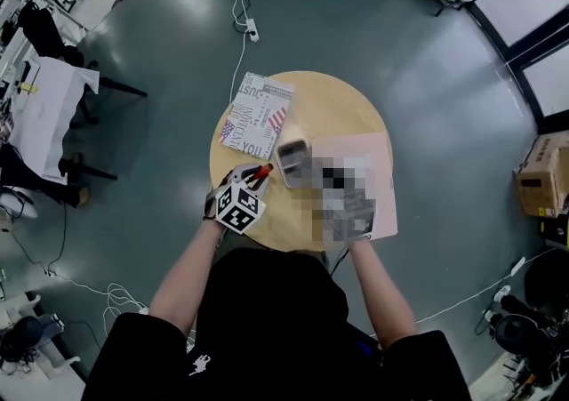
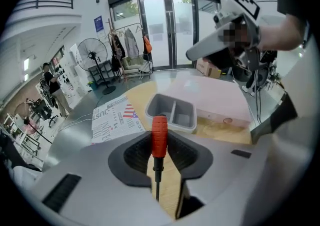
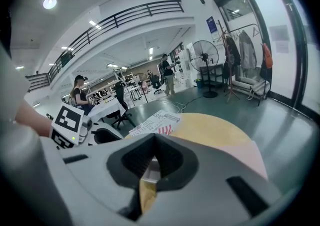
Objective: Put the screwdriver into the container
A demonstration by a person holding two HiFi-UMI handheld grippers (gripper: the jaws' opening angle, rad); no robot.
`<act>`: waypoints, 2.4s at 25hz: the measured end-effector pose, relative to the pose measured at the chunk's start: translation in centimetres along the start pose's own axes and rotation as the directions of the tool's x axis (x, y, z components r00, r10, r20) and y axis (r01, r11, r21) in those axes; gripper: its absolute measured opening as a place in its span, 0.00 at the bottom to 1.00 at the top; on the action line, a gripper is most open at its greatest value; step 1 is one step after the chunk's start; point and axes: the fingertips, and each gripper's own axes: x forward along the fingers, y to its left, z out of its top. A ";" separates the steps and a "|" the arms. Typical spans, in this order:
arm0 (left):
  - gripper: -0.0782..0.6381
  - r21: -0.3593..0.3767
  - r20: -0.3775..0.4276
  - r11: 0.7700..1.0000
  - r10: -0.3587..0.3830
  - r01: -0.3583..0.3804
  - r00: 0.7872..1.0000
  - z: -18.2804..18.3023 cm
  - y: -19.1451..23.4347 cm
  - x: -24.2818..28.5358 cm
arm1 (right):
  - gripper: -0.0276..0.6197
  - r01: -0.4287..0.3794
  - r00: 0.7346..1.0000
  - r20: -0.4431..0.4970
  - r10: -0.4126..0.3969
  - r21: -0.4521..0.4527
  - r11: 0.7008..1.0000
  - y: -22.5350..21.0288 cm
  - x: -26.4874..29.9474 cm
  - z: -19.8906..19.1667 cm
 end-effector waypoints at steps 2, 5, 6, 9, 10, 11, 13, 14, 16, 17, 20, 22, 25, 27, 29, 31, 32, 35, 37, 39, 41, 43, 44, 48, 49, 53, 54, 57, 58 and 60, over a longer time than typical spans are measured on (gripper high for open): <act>0.25 -0.017 0.043 1.000 0.015 -0.014 0.999 1.4 0.0 -1.0 | 0.05 0.000 1.000 0.029 0.000 0.011 1.000 -0.2 -0.7 0.5; 0.25 -0.047 0.103 0.999 0.032 -0.028 0.994 3.2 0.0 -2.3 | 0.05 -0.001 0.999 0.051 0.000 0.018 1.000 -0.4 -1.3 0.7; 0.25 -0.052 0.122 0.998 0.037 -0.031 0.992 3.8 0.0 -2.8 | 0.05 -0.002 0.998 0.056 0.001 0.019 1.000 -0.4 -1.4 0.7; 0.25 -0.062 0.176 0.997 0.048 -0.037 0.983 5.5 0.1 -4.1 | 0.05 -0.005 0.997 0.075 0.004 0.023 1.000 -0.3 -1.9 1.0; 0.25 -0.066 0.196 0.997 0.049 -0.036 0.979 6.1 0.2 -4.5 | 0.05 -0.004 0.997 0.082 0.002 0.025 1.000 -0.3 -2.1 1.1; 0.25 -0.070 0.216 0.997 0.049 -0.034 0.975 6.7 0.3 -4.8 | 0.05 -0.002 0.996 0.089 -0.001 0.027 1.000 -0.3 -2.2 1.1; 0.25 -0.082 0.260 0.996 0.050 -0.029 0.964 7.9 0.8 -5.7 | 0.05 0.005 0.995 0.102 -0.008 0.032 0.999 -0.1 -2.1 1.2; 0.25 -0.093 0.282 0.995 0.049 -0.024 0.958 8.7 1.2 -6.1 | 0.05 0.009 0.994 0.107 -0.012 0.036 0.999 0.0 -2.1 1.3; 0.25 -0.113 0.323 0.994 0.039 -0.002 0.946 10.2 1.5 -6.8 | 0.05 0.018 0.993 0.114 -0.024 0.047 0.999 0.1 -2.3 1.3; 0.25 -0.115 0.339 0.993 0.029 0.010 0.940 11.0 1.5 -7.0 | 0.05 0.025 0.992 0.118 -0.031 0.054 0.998 0.0 -2.5 1.4; 0.25 -0.096 0.378 0.995 0.001 0.038 0.926 13.4 1.6 -6.9 | 0.05 0.046 0.988 0.141 -0.057 0.080 0.996 -0.7 -3.0 1.7; 0.25 -0.095 0.402 0.994 -0.017 0.060 0.915 14.8 1.8 -6.5 | 0.05 0.060 0.985 0.157 -0.076 0.104 0.993 -1.3 -3.4 1.8; 0.25 -0.123 0.433 0.987 -0.039 0.102 0.900 16.5 2.1 -5.7 | 0.05 0.075 0.982 0.166 -0.096 0.127 0.989 -1.9 -3.6 1.6; 0.25 -0.132 0.445 0.984 -0.050 0.120 0.894 17.3 2.4 -5.2 | 0.05 0.084 0.980 0.171 -0.106 0.134 0.987 -2.4 -3.7 1.5; 0.25 -0.144 0.445 0.980 -0.059 0.136 0.894 17.8 2.6 -4.5 | 0.05 0.093 0.977 0.178 -0.120 0.153 0.984 -2.8 -3.8 1.6; 0.25 -0.170 0.438 0.974 -0.064 0.153 0.897 17.7 3.0 -3.6 | 0.05 0.102 0.974 0.183 -0.134 0.176 0.979 -3.3 -4.0 1.6; 0.25 -0.187 0.434 0.969 -0.066 0.161 0.898 17.6 3.1 -3.1 | 0.05 0.105 0.973 0.184 -0.139 0.185 0.977 -3.5 -3.9 1.5; 0.25 -0.235 0.427 0.956 -0.062 0.177 0.902 17.2 3.7 -1.9 | 0.05 0.109 0.973 0.181 -0.145 0.198 0.974 -3.8 -3.7 1.2; 0.25 -0.264 0.428 0.947 -0.055 0.182 0.902 17.1 4.1 -1.2 | 0.05 0.109 0.974 0.175 -0.146 0.204 0.973 -4.0 -3.5 0.9; 0.25 -0.286 0.427 0.940 -0.051 0.188 0.903 16.8 4.3 -0.5 | 0.05 0.110 0.974 0.170 -0.148 0.211 0.971 -4.1 -3.2 0.5; 0.25 -0.293 0.425 0.936 -0.053 0.193 0.903 16.7 4.3 0.1 | 0.05 0.113 0.975 0.166 -0.151 0.218 0.969 -4.4 -3.1 0.2; 0.25 -0.289 0.421 0.938 -0.056 0.193 0.905 16.7 4.1 0.8 | 0.05 0.115 0.975 0.161 -0.153 0.224 0.968 -4.7 -3.0 0.0; 0.25 -0.288 0.418 0.938 -0.057 0.192 0.907 16.7 3.9 1.2 | 0.05 0.116 0.975 0.158 -0.154 0.229 0.967 -4.8 -3.0 -0.1; 0.25 -0.289 0.396 0.937 -0.068 0.194 0.916 16.1 3.3 2.9 | 0.05 0.119 0.977 0.146 -0.157 0.238 0.964 -5.1 -2.6 -0.4; 0.25 -0.286 0.388 0.938 -0.071 0.193 0.919 15.9 3.1 3.3 | 0.05 0.119 0.977 0.143 -0.157 0.239 0.964 -5.2 -2.5 -0.4; 0.25 -0.272 0.358 0.943 -0.084 0.190 0.930 15.0 2.5 4.6 | 0.05 0.116 0.979 0.135 -0.152 0.245 0.963 -5.1 -2.1 -0.7; 0.25 -0.265 0.350 0.946 -0.087 0.188 0.933 14.8 2.4 5.0 | 0.05 0.116 0.979 0.133 -0.152 0.248 0.962 -5.2 -2.0 -0.8; 0.25 -0.240 0.325 0.954 -0.096 0.181 0.941 14.3 1.9 5.9 | 0.05 0.120 0.980 0.127 -0.156 0.258 0.959 -5.3 -2.0 -1.1; 0.25 -0.234 0.317 0.956 -0.097 0.177 0.944 14.1 1.7 6.2 | 0.05 0.121 0.980 0.125 -0.157 0.260 0.958 -5.3 -2.0 -1.2; 0.25 -0.235 0.303 0.958 -0.091 0.167 0.949 13.8 1.6 6.6 | 0.05 0.123 0.980 0.122 -0.159 0.264 0.957 -5.3 -2.1 -1.4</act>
